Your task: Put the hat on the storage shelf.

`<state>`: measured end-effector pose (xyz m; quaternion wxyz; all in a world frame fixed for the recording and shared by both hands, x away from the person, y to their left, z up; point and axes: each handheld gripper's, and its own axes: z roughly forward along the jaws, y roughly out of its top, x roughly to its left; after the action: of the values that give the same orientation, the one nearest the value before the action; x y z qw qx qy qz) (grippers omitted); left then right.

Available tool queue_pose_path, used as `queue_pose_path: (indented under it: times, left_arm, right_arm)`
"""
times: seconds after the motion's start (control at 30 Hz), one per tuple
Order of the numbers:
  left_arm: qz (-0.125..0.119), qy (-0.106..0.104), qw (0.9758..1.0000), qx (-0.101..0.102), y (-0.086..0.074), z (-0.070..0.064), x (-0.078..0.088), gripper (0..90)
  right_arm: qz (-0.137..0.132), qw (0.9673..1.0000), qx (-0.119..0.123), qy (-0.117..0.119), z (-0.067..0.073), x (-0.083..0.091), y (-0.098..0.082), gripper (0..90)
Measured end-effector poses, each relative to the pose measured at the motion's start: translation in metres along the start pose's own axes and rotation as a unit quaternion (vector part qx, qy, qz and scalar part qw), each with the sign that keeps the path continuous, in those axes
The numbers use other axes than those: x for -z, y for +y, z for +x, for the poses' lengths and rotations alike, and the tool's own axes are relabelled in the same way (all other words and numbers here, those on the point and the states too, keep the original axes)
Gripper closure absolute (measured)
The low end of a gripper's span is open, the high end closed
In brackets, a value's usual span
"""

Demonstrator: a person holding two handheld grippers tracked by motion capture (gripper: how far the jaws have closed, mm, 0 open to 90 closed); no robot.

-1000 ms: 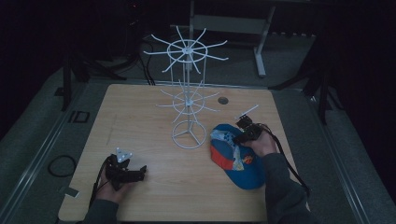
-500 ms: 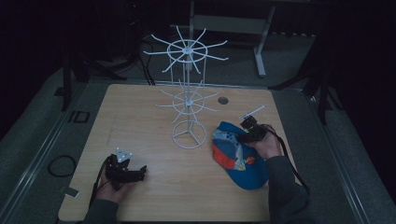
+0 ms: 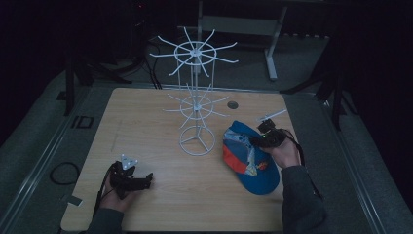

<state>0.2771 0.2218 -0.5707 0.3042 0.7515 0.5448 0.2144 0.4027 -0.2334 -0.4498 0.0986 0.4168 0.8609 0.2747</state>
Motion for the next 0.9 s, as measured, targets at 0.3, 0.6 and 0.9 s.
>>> queue_pose_path:
  times: [0.3, 0.6, 0.9]
  left_arm:
    - [-0.001, 0.0, 1.0, 0.0, 0.0, 0.0, 0.0, 3.1]
    - [0.0, 0.0, 1.0, -0.001, 0.0, 0.0, 0.0, 3.1]
    - [-0.001, 0.0, 1.0, 0.001, 0.0, 0.0, 0.0, 3.1]
  right_arm:
    - [-0.036, 0.9993, -0.005, 0.0, 0.002, 0.017, 0.0, 87.4]
    - [-0.061, 0.9981, -0.009, -0.004, 0.002, 0.029, -0.001, 87.4]
    - [-0.095, 0.9953, -0.014, -0.009, -0.001, 0.045, -0.003, 87.5]
